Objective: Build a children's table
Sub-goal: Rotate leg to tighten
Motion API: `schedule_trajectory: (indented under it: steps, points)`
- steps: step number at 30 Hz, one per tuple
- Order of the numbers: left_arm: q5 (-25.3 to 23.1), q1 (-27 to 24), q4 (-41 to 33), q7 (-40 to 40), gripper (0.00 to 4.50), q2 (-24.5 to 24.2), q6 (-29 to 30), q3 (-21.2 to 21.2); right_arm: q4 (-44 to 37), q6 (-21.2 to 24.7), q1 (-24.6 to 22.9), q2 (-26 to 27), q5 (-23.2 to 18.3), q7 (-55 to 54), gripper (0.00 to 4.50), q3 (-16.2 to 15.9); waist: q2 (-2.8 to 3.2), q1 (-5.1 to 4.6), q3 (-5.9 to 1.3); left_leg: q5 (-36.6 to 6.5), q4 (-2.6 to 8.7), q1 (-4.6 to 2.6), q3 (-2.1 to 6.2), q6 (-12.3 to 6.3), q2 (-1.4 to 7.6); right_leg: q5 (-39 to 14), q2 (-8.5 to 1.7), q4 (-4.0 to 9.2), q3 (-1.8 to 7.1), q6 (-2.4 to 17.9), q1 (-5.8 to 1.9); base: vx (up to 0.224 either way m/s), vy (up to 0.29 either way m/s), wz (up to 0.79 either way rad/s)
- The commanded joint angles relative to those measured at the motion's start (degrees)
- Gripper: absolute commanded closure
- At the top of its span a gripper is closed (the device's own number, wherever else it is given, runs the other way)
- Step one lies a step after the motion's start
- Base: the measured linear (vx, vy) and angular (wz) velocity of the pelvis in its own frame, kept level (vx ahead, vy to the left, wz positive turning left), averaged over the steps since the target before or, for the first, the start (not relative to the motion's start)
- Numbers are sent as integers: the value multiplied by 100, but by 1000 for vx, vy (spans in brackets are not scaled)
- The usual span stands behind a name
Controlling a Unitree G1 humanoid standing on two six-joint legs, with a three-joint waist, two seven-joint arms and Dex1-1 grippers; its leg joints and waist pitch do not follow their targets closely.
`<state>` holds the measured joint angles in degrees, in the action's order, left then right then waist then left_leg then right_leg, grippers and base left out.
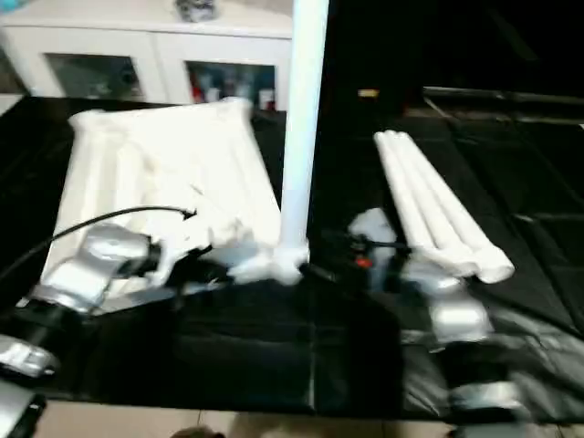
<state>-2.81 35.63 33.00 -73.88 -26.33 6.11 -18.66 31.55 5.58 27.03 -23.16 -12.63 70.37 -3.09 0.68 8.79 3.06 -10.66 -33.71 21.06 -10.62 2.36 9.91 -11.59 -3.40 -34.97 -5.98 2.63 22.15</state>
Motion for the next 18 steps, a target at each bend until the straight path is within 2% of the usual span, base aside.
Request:
schedule_trajectory:
  steps: [1,3,7,8,11,12,15,16,18]
  points:
    - [-66,161,46,-430,450,29,-266,-320,-12,-118,146,-54,104,327,2,-215,18,-6,-378,-858,354,-86,173,-419,455,-1057,-666,451,397,1006,-265,0,0,0]
    - [-100,190,97,-611,450,15,-408,-419,280,-260,375,38,261,374,2,-370,14,9,-383,-834,348,-82,172,-391,446,-1028,-661,434,396,1029,-258,0,0,0]
    - [-142,221,149,-659,450,38,-524,-472,470,-377,525,130,380,445,2,-521,20,31,-390,-848,352,-94,174,-340,464,-1012,-672,425,403,1057,-257,0,0,0]
    - [-155,236,179,-669,450,52,-567,-476,511,-400,561,154,407,501,18,-584,13,51,-394,-814,351,-96,173,-341,469,-941,-674,412,407,1065,-255,0,0,0]
    - [-155,255,214,-691,450,70,-608,-478,583,-390,631,213,417,585,18,-665,12,60,-405,-730,344,-81,178,-380,471,-692,-668,373,397,1121,-265,0,0,0]
    - [-149,262,240,-701,450,71,-643,-481,628,-383,664,237,402,621,46,-683,-2,62,-405,-746,342,-81,174,-388,467,-720,-677,381,399,1109,-271,0,0,0]
    - [-148,267,289,-711,450,59,-703,-477,700,-396,699,250,398,698,63,-724,-4,58,-400,-765,340,-76,172,-381,457,-871,-678,396,398,1082,-270,0,0,0]
    - [-149,261,300,-714,450,50,-720,-473,717,-398,699,248,402,740,73,-750,-22,58,-398,-759,341,-76,167,-383,455,-892,-674,400,399,1063,-272,0,0,0]
    - [-148,249,316,-716,450,35,-744,-473,764,-440,690,248,433,788,96,-769,-12,63,-401,-729,342,-77,173,-388,463,-908,-675,392,399,1040,-268,0,0,0]
